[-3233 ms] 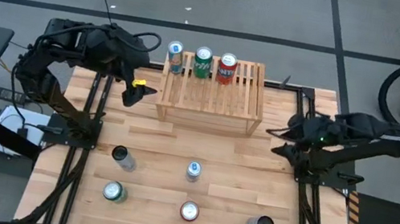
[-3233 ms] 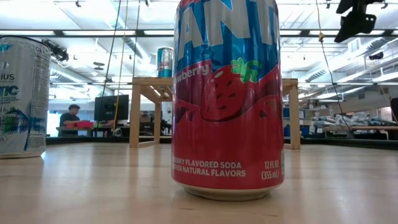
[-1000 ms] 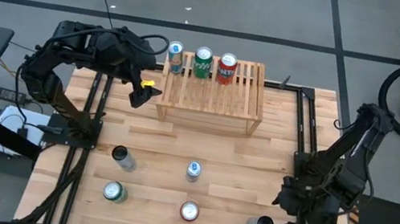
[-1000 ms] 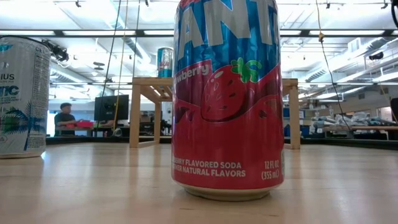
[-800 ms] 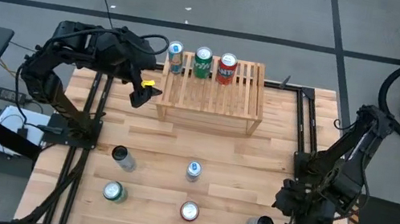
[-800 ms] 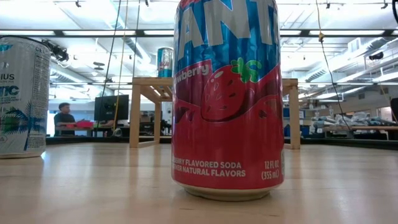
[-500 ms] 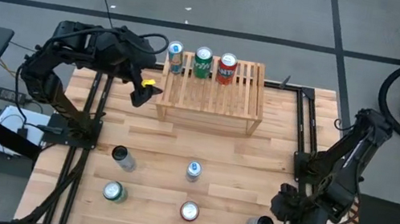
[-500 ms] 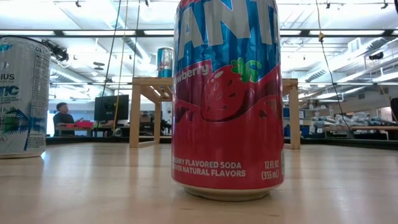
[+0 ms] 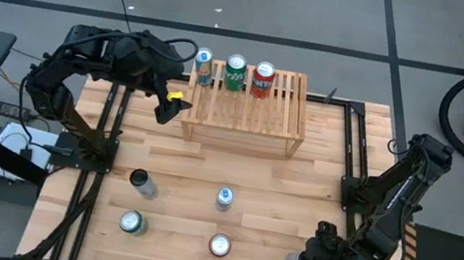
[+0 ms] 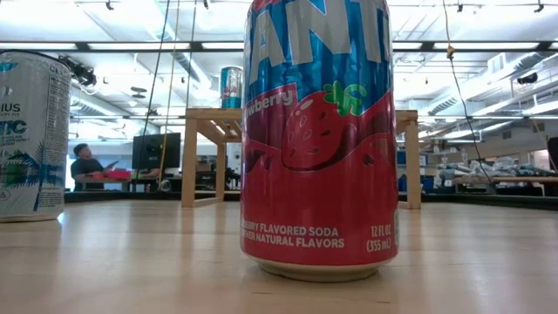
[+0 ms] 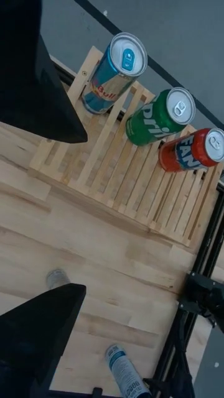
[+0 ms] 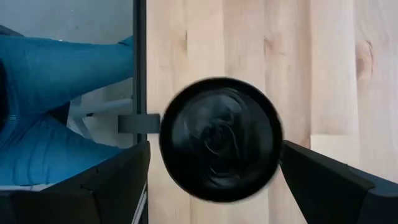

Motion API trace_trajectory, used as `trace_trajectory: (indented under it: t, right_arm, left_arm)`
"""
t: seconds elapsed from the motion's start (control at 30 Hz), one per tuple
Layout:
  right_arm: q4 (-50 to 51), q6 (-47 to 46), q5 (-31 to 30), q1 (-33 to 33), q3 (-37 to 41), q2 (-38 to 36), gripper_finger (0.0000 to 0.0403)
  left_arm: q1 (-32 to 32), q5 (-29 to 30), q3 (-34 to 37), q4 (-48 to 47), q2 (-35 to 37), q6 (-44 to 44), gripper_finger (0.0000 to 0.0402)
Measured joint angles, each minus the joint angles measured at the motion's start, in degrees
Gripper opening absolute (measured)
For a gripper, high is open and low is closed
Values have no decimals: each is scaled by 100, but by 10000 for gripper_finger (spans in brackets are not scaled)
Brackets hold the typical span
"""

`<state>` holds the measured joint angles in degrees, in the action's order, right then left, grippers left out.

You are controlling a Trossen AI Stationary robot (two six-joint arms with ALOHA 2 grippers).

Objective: Place canned beverage on shelf
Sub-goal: Put the right white soda can on the shelf

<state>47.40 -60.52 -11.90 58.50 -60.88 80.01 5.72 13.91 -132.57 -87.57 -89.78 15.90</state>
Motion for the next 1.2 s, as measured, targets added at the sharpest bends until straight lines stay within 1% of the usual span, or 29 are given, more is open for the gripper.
trace_trajectory:
  t: [0.43,0.5,0.63,0.83,0.97,1.2]
  right_arm:
    - [-149,67,8,-281,0,478,360]
    - [-148,65,86,-307,0,519,359]
    - [-125,-17,221,-347,0,520,338]
    - [-113,-86,208,-363,0,509,271]
    - [-87,-99,246,-441,0,511,270]
    - [-23,42,512,-772,-5,441,270]
  left_arm:
    - [0,0,0,-24,-122,-50,389]
    - [-2,0,0,-24,-125,-46,389]
    - [0,0,0,-52,-142,-20,389]
    - [0,0,0,-52,-140,-2,389]
    - [-2,-2,0,-52,-140,63,389]
    - [-2,-2,0,-52,-140,193,389]
